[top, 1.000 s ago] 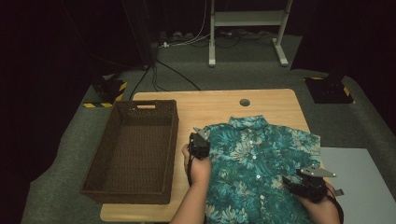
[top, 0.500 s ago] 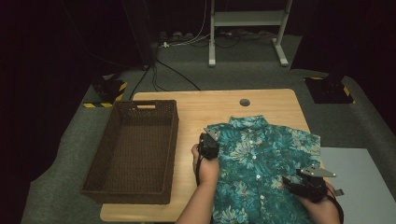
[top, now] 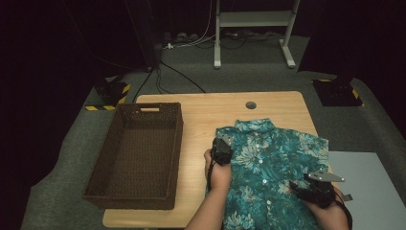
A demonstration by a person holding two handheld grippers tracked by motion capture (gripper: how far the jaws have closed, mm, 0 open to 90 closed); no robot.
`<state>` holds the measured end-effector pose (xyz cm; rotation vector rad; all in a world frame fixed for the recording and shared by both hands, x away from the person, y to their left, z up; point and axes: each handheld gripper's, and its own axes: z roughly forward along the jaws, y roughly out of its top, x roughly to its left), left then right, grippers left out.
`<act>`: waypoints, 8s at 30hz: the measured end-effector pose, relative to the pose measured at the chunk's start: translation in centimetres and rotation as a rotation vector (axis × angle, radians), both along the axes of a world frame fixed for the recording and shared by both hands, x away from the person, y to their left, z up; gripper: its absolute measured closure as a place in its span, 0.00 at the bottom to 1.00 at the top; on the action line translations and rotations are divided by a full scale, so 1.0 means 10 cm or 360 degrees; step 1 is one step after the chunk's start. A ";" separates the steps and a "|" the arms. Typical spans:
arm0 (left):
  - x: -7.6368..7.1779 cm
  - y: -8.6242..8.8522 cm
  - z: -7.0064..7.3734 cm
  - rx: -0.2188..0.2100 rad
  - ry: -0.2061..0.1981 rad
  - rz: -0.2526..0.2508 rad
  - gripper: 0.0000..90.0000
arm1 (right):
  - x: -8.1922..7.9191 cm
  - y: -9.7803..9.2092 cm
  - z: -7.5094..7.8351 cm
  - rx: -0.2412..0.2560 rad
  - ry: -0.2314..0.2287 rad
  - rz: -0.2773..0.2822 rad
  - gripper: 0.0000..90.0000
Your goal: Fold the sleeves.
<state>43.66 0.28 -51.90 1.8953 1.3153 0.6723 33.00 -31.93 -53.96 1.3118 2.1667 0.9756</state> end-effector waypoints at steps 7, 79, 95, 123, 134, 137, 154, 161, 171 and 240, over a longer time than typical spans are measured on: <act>-0.11 -0.14 0.13 -0.0039 -0.0073 -0.0097 0.81 | 0.00 0.00 0.00 -0.0001 -0.0001 0.0001 0.34; -0.22 0.76 -0.21 -0.0016 0.0087 0.0073 0.64 | 0.17 0.40 0.00 -0.0008 -0.0004 0.0065 0.34; -0.18 0.75 -0.12 -0.0073 0.0108 0.0090 0.52 | 0.29 0.46 0.00 -0.0010 -0.0005 0.0082 0.34; -0.75 0.72 -0.10 -0.0073 0.0177 -0.0099 0.10 | 0.29 0.46 -0.01 -0.0010 0.0005 0.0098 0.29; -0.94 0.78 -0.20 -0.0036 0.0198 -0.0115 0.05 | 0.29 0.47 -0.01 -0.0012 0.0016 0.0117 0.24; -0.96 0.80 -0.23 -0.0014 0.0207 -0.0120 0.05 | 0.29 0.48 -0.01 -0.0017 0.0020 0.0131 0.21; -0.97 0.78 -0.25 0.0049 0.0191 -0.0146 0.04 | 0.24 0.41 0.01 0.0013 0.0006 0.0148 0.16; -0.97 0.78 -0.25 0.0052 0.0194 -0.0146 0.04 | 0.20 0.19 0.06 0.0033 -0.0051 0.0078 0.15; -0.97 0.78 -0.25 0.0049 0.0193 -0.0147 0.04 | 0.27 -0.10 0.15 0.0041 -0.0088 -0.0052 0.21; -0.97 0.78 -0.25 0.0043 0.0192 -0.0144 0.04 | 1.41 -0.59 0.04 0.0067 -0.0003 -0.0510 0.70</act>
